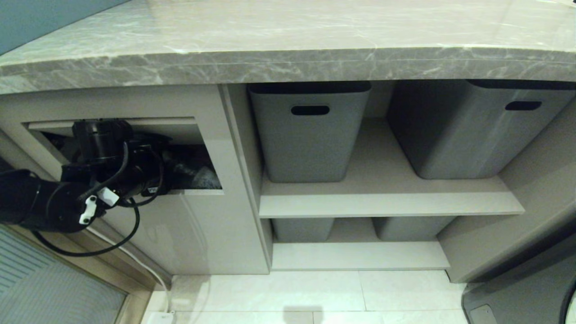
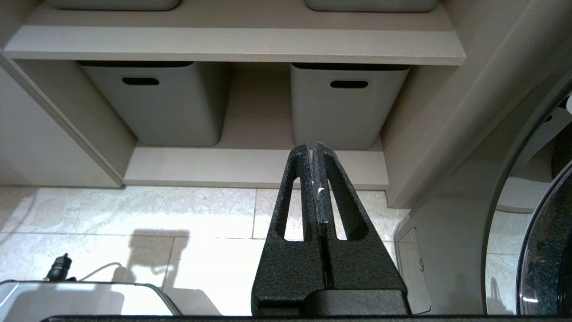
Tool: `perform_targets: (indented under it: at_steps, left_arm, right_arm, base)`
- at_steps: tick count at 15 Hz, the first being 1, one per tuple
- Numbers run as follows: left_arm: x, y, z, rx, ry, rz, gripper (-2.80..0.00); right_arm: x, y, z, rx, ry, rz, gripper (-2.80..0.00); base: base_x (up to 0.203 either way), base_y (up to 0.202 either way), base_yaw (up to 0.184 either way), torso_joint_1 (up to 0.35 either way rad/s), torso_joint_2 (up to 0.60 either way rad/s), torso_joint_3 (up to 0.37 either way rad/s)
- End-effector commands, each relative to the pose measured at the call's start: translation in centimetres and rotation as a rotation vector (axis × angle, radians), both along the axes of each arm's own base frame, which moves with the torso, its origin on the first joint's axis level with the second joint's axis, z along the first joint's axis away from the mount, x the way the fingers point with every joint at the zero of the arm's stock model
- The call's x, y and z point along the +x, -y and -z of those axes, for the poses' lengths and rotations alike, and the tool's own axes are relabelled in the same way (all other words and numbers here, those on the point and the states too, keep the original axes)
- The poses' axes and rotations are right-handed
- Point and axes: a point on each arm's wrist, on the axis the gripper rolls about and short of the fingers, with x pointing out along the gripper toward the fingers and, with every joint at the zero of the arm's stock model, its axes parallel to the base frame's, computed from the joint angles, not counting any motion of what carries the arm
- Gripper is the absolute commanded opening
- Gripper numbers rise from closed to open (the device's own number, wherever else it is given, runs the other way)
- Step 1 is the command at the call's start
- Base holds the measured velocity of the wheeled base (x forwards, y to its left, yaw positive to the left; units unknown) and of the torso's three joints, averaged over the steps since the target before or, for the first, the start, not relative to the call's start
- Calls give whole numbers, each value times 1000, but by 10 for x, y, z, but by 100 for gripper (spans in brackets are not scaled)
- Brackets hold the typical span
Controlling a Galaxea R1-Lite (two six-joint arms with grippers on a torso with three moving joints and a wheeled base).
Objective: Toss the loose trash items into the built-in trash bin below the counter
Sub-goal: Put the garbage in the trash can
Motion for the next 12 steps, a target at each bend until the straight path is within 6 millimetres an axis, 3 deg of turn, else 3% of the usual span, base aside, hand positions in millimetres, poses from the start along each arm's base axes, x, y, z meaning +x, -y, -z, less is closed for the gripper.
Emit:
perform_targets:
  at_steps: [1,6,9,12]
  left_arm:
    - [-2,0,-3,-7,11,-9,0]
    - [-15,1,-15,-3,37,-33,0]
    - [-58,10,-35,2,65,-29,0]
    - [-109,3,-42,14,58,-48,0]
  right_arm:
    - [0,0,0,0,0,0,-280]
    - [0,0,0,3,0,0,-280]
    - [0,0,0,1,0,-1,-280]
    - [0,0,0,1,0,-1,-280]
  base:
    - [0,0,0,0,0,0]
    - [0,0,0,0,0,0]
    - [0,0,0,0,0,0]
    - [0,0,0,0,0,0]
